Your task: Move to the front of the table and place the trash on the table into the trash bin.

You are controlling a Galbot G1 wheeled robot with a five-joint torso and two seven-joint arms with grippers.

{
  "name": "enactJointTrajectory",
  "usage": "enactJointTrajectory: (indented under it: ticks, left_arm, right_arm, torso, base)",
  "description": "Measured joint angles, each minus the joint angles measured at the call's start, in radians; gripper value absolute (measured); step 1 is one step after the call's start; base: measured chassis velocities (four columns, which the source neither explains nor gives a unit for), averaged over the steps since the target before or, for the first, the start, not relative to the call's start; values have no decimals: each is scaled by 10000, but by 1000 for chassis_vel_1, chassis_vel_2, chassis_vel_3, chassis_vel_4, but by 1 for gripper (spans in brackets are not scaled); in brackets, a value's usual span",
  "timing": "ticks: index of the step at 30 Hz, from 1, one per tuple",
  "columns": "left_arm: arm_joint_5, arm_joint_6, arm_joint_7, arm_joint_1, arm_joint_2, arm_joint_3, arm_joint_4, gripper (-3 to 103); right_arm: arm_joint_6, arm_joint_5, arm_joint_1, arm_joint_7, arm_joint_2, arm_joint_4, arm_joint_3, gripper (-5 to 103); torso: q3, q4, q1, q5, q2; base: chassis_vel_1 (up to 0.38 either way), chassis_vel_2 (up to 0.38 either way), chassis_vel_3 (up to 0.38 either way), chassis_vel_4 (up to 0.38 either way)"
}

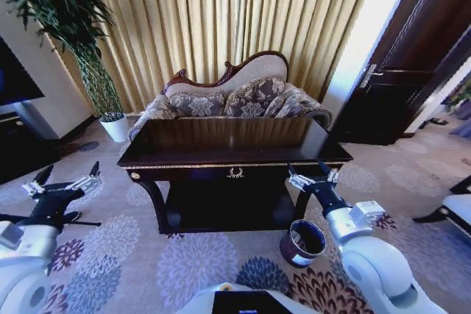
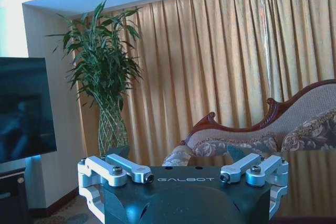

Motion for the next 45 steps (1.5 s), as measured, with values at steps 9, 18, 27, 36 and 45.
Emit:
enactJointTrajectory:
  ticks: [9,18,27,36,45]
  left_arm:
    - [-106,-7,9,7,238,-186,1,100]
    - [-146,-16,17,4,284,-221,5,100]
    - [-160,-28,29,-16,305,-221,11,100]
    - [-160,-36,32,16,280,-235,15,100]
    - [-303,-62,122,-61,496,-395,15,100]
  right_arm:
    - [36,427,26,26,-520,-250,684,100]
    - [74,674,-184,0,-660,-280,1240,100]
    - [89,901,-430,-12,-770,-74,1554,100]
    - [115,881,-583,-19,-654,53,1543,100]
    - [268,826,-674,-19,-589,93,1534,100]
  torso:
    - [0,1,-1,-1,0]
    - [1,1,1,-2,-1]
    - [0,1,0,0,-1]
    - [0,1,1,-2,-1]
    - [0,2,0,0,0]
  base:
    - [84,-78,-75,76]
    - [73,-71,-66,63]
    - [115,-115,-113,122]
    - [130,-132,-142,129]
    - [156,-155,-144,161]
